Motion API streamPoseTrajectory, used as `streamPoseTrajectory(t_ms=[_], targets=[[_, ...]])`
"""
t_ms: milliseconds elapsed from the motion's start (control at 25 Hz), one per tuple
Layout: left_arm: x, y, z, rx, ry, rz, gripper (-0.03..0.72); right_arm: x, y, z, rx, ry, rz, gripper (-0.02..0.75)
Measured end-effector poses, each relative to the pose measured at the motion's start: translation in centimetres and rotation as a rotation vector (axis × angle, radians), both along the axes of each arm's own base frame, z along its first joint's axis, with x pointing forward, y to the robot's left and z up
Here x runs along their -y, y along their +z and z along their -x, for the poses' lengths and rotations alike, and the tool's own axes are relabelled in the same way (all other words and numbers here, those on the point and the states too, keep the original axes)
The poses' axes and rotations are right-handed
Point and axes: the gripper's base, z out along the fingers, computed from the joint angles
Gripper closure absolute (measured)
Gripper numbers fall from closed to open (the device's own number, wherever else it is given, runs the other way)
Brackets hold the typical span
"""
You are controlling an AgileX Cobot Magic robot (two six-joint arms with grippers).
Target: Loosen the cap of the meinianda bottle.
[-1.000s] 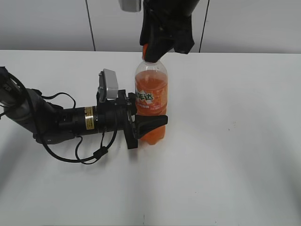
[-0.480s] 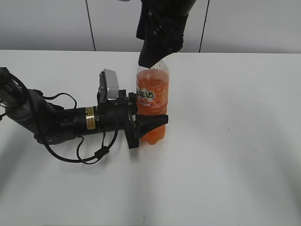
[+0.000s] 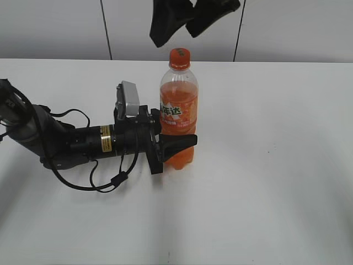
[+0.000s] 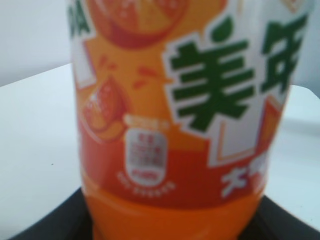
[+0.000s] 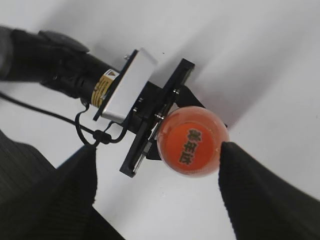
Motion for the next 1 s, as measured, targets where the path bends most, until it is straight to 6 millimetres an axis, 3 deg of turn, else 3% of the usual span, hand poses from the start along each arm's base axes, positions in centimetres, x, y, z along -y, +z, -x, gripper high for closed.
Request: streamPoseTrajectory(t_ms=[160, 320, 1000], targets=[[0.0, 0.0, 0.0, 0.000, 0.000, 0.000, 0.300, 0.3, -0.1, -0.2, -0.079, -0.207, -0.016, 0.172], [0.0, 0.0, 0.0, 0.000, 0.000, 0.000, 0.300, 0.8, -0.2, -0.6, -0.067, -0.298, 0.019, 0.172], [0.0, 0.0, 0.0, 0.000, 0.000, 0.000, 0.300, 0.2, -1.6, -1.0, -0.078, -0.277, 0.055, 0.172]])
